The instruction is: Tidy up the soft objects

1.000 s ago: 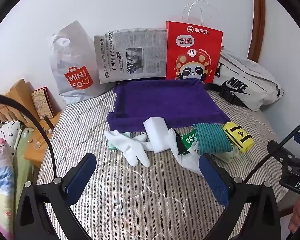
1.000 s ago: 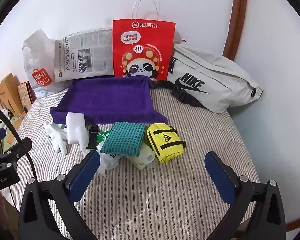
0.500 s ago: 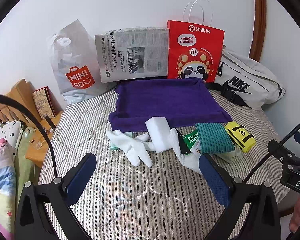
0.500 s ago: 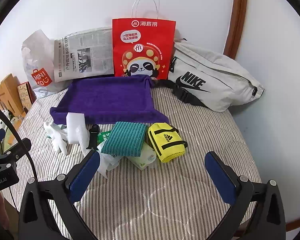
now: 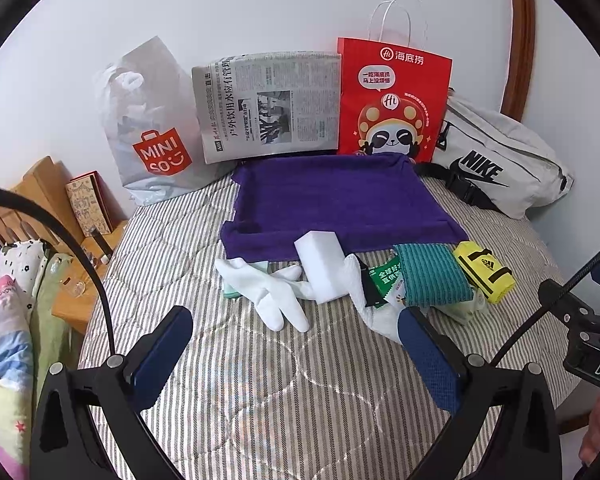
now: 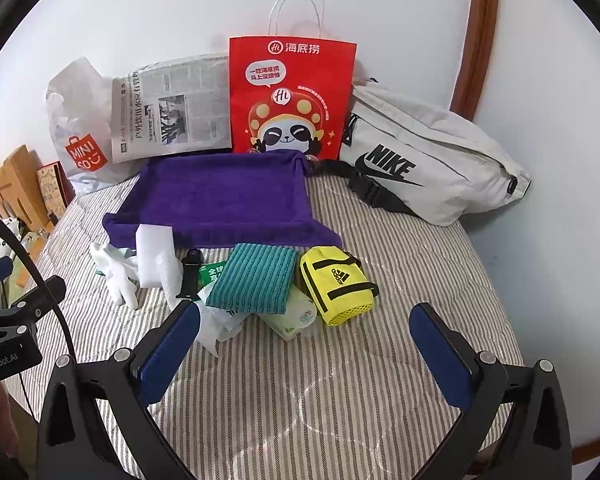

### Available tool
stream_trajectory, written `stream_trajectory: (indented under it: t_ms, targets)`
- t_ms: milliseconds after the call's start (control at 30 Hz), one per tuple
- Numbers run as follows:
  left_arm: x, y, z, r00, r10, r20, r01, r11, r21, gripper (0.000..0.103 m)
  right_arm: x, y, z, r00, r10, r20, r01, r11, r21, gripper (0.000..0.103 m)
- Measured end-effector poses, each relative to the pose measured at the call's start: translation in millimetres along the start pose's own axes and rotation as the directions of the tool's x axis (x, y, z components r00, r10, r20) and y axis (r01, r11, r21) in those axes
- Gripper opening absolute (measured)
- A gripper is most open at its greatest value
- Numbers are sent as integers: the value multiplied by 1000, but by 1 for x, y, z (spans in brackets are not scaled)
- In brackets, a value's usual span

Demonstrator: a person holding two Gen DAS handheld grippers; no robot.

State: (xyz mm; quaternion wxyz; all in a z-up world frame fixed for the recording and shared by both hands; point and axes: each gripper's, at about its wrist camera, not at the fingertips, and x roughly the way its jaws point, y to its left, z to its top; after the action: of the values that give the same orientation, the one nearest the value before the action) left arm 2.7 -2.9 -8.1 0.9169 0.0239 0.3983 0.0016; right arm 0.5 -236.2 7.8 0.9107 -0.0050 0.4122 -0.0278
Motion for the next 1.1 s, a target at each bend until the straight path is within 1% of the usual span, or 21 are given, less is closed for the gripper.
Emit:
stream_trajectory:
  t_ms: [400, 1100]
  targets:
    - [3, -3, -1, 1000, 2, -10, -2, 1000, 1, 103, 4, 0, -1, 1000, -9, -16, 9, 1000, -1, 103]
    - [4, -3, -2, 1000, 5, -16, -5, 1000, -3, 103, 2, -1, -1, 1000, -17, -15, 17, 1000, -7, 103]
